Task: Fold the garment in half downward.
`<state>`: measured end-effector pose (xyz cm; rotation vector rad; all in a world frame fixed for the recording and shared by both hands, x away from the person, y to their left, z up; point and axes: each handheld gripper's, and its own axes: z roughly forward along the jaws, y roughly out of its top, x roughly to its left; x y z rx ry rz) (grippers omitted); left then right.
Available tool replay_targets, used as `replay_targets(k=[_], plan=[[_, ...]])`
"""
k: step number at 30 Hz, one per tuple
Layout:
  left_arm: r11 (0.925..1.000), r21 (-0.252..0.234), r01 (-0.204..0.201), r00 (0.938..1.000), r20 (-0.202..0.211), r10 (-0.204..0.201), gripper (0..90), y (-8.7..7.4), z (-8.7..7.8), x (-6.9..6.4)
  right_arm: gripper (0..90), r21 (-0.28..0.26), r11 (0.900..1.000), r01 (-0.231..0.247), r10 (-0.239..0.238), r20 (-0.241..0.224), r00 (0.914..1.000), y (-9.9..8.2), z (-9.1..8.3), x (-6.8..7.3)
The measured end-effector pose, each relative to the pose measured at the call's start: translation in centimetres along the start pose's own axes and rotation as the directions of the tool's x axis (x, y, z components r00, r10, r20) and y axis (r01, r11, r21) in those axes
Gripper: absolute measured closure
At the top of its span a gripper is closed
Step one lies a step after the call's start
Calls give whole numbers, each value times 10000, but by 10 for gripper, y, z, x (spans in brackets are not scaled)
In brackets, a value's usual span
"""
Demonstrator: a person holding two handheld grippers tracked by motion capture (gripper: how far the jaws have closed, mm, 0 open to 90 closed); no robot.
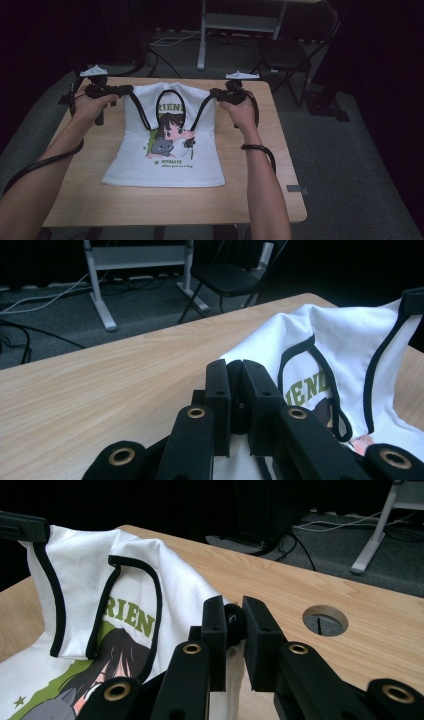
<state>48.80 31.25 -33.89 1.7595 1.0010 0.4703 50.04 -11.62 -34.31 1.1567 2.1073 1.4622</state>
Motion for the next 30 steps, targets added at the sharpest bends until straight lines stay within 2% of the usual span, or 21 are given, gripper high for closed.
replay_targets(k=[15,26,30], plan=[[10000,-46,-40,10000,-5,40,823,-1,-5,2,807,-104,9999,16,-17,-102,9999,-1,-3,1],[10000,72,-14,9999,133,14,823,-17,-9,2,806,211,9997,108,-103,-241,9997,-15,-6,1],[9999,103,-121,9998,157,120,823,-20,-10,0,807,325,9993,189,-180,-282,9994,-18,-7,1]])
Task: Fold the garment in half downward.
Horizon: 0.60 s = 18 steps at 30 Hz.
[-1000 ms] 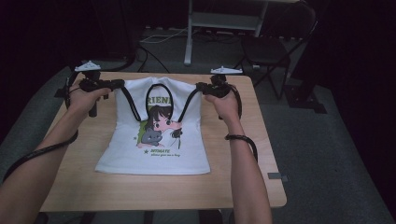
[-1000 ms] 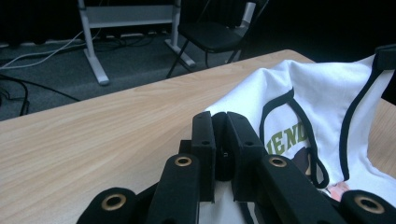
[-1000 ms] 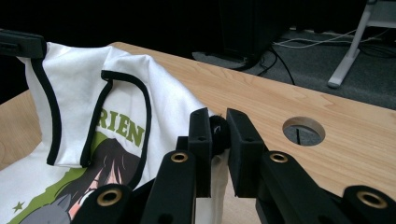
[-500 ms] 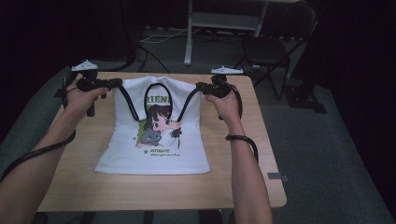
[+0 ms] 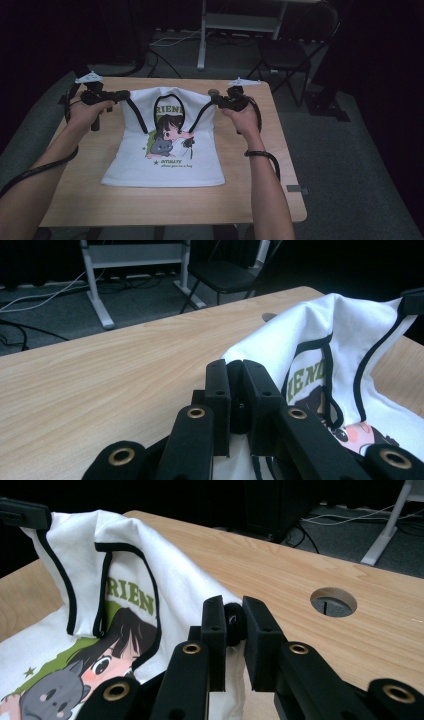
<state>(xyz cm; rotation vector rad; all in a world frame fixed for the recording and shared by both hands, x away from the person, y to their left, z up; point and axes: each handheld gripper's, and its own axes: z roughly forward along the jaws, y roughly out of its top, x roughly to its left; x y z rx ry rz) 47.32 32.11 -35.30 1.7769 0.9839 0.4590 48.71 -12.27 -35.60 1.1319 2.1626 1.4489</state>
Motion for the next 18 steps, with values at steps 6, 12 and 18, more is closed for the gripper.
replay_targets(k=[6,12,18], plan=[[10000,43,-33,10000,16,33,823,-5,-2,-1,806,114,9999,85,-85,-41,10000,-3,-1,2],[9998,172,-49,10000,-31,49,823,-9,-3,0,806,275,9996,76,-77,13,10000,-9,-1,0],[9993,364,-71,10000,-61,74,823,-17,-1,0,806,512,9987,82,-81,-5,10000,-19,1,-2]])
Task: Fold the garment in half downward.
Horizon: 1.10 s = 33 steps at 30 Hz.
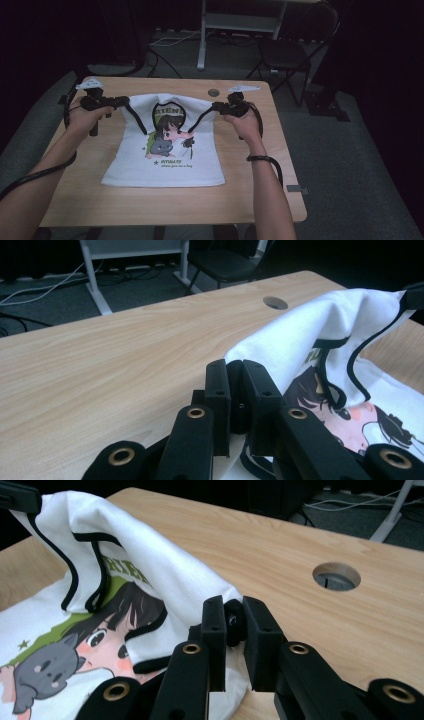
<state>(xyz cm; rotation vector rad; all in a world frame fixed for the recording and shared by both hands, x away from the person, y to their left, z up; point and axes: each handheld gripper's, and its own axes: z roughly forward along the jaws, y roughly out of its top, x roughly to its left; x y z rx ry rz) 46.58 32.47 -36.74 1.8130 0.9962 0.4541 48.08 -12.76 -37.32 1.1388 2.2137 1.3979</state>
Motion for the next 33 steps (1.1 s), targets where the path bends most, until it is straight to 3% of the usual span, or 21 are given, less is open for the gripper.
replay_targets(k=[12,33], plan=[[9993,373,-74,10000,-59,77,823,-12,4,1,806,238,9997,-9,9,11,10000,-10,2,-2],[9989,466,-54,10000,-24,55,823,-25,3,0,805,383,9993,-56,59,-90,9999,-25,4,-1]])
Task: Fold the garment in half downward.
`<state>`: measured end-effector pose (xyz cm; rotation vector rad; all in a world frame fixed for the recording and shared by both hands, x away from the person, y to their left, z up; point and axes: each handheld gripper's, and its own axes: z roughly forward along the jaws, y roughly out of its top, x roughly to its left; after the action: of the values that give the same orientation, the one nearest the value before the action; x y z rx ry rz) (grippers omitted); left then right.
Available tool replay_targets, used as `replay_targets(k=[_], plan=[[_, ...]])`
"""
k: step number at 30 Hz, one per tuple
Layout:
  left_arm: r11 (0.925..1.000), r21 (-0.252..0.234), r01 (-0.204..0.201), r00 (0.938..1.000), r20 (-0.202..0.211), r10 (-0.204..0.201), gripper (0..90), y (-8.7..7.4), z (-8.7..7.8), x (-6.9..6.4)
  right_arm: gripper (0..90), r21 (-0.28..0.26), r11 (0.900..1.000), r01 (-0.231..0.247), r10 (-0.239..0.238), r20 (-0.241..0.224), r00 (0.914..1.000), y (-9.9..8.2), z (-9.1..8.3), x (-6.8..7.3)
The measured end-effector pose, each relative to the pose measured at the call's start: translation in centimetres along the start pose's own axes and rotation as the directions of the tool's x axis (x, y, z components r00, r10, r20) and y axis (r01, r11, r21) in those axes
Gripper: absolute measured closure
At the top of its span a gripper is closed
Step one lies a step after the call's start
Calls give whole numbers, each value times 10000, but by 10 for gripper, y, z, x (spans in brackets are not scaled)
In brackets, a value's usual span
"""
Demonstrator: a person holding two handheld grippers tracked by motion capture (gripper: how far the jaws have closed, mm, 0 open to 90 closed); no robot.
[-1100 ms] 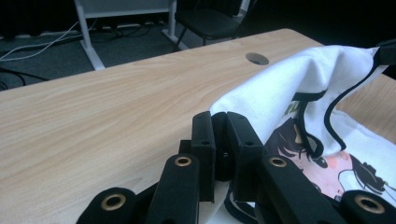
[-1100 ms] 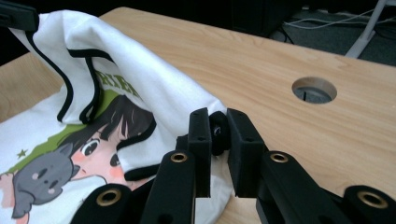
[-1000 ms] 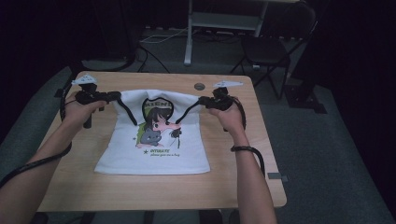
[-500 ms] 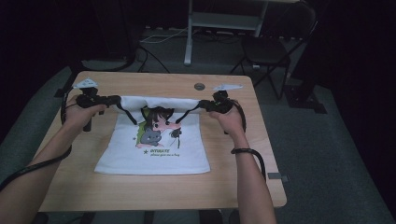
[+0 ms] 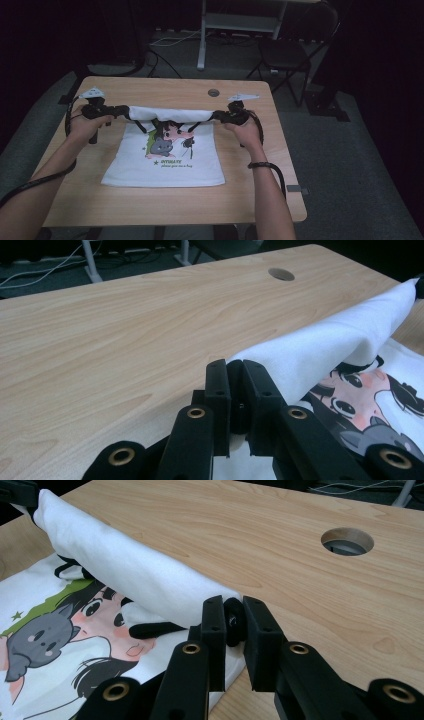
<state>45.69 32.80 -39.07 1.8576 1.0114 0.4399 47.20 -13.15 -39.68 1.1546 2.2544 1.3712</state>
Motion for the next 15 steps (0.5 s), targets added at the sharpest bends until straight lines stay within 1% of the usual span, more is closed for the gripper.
replay_targets(k=[3,9,15], plan=[[10000,26,-81,10000,17,81,823,-2,-1,-1,805,67,10000,63,-63,-4,10000,-2,0,1],[10000,18,-80,10000,10,80,823,-4,-2,-2,804,70,10000,-8,8,13,10000,-5,-1,0],[9996,136,-234,9997,43,233,823,-9,-3,-3,805,134,9999,31,-31,10,10000,-8,-1,1]])
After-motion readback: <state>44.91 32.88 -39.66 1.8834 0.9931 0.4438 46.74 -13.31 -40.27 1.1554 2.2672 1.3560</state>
